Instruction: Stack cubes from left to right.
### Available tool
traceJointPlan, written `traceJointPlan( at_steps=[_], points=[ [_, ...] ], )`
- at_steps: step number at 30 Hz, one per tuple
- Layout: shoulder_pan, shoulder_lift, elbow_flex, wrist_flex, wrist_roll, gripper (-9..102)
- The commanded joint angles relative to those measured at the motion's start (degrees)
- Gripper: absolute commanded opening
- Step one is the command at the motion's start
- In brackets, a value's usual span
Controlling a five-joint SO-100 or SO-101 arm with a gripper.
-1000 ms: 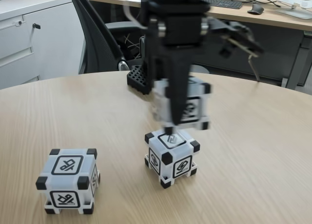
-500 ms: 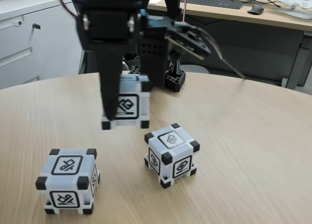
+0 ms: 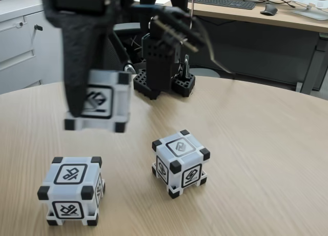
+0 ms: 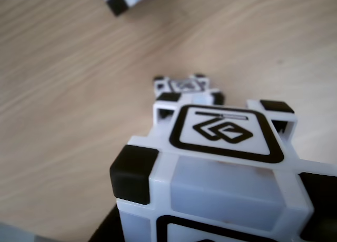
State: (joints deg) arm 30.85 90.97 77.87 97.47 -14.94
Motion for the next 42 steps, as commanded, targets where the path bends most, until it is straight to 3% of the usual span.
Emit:
traceJointPlan(
  at_steps=[1, 34, 42],
  points=[
    [2.7, -1.1, -3.3, -0.5, -0.8, 0],
    [5.4, -12.7, -12.4, -0.7, -1.2, 0],
    [5.4, -13.3, -12.3, -10.9, -1.4, 0]
  ],
)
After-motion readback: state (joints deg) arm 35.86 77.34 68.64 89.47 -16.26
